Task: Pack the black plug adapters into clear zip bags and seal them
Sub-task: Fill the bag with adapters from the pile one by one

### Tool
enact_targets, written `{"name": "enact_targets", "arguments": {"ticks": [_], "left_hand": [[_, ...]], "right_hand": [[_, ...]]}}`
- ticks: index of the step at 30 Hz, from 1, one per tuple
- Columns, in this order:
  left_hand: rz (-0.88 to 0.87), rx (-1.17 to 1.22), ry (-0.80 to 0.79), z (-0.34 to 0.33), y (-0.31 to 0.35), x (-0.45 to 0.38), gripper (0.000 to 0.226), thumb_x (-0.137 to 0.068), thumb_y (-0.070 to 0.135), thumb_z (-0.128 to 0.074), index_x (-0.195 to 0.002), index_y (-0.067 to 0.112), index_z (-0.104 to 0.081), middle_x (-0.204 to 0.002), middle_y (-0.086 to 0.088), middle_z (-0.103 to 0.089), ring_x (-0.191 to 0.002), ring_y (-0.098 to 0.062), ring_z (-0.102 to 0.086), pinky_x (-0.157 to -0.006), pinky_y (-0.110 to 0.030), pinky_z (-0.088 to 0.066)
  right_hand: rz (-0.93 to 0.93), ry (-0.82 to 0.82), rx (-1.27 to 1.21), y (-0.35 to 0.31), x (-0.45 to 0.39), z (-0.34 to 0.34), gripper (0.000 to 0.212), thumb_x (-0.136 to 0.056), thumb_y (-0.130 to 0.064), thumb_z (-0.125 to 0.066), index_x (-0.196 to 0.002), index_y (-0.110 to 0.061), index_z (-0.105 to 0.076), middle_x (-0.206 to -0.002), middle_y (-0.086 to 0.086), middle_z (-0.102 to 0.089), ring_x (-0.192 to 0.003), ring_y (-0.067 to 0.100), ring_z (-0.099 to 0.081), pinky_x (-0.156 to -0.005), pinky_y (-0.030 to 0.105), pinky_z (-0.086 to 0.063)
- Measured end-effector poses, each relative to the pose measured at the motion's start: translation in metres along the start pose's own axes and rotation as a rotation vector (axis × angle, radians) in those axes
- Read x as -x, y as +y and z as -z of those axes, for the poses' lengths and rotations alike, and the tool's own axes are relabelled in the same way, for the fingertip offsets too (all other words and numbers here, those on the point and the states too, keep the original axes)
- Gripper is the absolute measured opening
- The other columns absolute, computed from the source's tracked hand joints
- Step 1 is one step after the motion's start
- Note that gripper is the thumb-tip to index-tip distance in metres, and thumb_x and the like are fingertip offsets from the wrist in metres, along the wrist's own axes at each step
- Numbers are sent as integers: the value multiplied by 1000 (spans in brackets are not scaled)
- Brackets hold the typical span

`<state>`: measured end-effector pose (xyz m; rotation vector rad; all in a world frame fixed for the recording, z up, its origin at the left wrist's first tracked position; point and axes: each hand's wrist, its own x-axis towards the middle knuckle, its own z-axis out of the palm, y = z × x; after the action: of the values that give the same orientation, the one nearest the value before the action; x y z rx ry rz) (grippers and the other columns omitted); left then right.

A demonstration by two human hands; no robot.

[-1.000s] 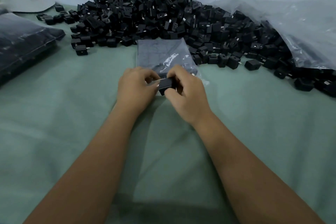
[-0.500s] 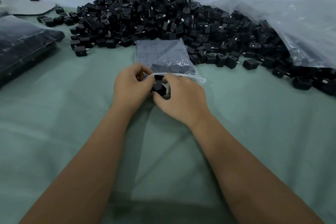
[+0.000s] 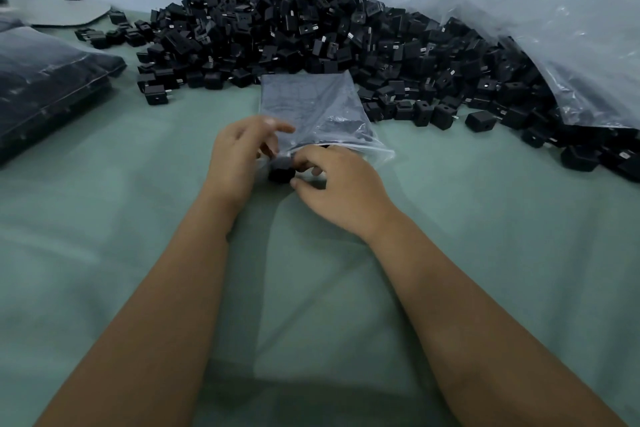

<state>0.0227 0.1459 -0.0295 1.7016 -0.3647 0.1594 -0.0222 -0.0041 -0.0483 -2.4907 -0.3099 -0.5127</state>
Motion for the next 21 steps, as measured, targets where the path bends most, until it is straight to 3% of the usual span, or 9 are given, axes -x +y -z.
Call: {"name": "enact_targets", "arguments": {"ticks": [2,4,6,11,13,17,21], "left_hand": [[69,-8,107,2,-3,-2,39,-90,35,-39,-93,18,-75,-69,0,-56,-61,-4,-50,-60,-15,-40],[133,-137,279,6,-10,-5,29,-93,29,-44,-90,24,-72,-66,5,-57,-56,-4,-49,-58,-21,-41],[194,-335,348,10,-17,-6,23,-90,23,-47,-96,25,-70,-72,5,-62,-63,-10,-54,-64,-29,-44],[223,-629,263,9,-23,-7,25,-91,20,-48,-110,24,-65,-75,-1,-62,-79,-27,-59,-76,-35,-45],[224,-700,262,9,-23,-9,28,-93,19,-47,-114,22,-64,-90,-9,-67,-90,-32,-60,-81,-36,-45],[234,-770,272,10,-23,-11,29,-98,20,-43,-119,16,-63,-112,-16,-66,-106,-36,-58,-89,-38,-43],[227,-819,253,9,-23,-10,30,-101,23,-41,-120,12,-62,-115,-18,-65,-109,-38,-56,-89,-41,-43]], "right_hand": [[-18,-20,-63,0,1,2,18,-82,-34,-63,-100,-37,-64,-87,-20,-58,-90,5,-57,-73,29,-50],[-35,-25,-135,-1,1,3,15,-81,-29,-63,-95,-34,-65,-88,-18,-62,-90,5,-58,-78,33,-51],[-42,-33,-208,-1,2,5,11,-79,-24,-62,-87,-31,-66,-87,-15,-65,-90,5,-58,-81,36,-50],[-10,-70,-220,-1,-1,5,20,-81,-17,-64,-96,-27,-73,-100,-18,-70,-100,0,-60,-91,29,-48],[7,-73,-194,0,-1,4,24,-81,-20,-64,-102,-28,-72,-105,-18,-69,-104,1,-59,-95,30,-47],[29,-103,-137,0,-2,3,29,-81,-25,-65,-110,-30,-69,-110,-17,-67,-107,5,-56,-97,32,-44],[72,-122,-74,-1,-2,1,37,-80,-27,-66,-117,-29,-66,-116,-14,-66,-111,9,-54,-101,33,-40]]}}
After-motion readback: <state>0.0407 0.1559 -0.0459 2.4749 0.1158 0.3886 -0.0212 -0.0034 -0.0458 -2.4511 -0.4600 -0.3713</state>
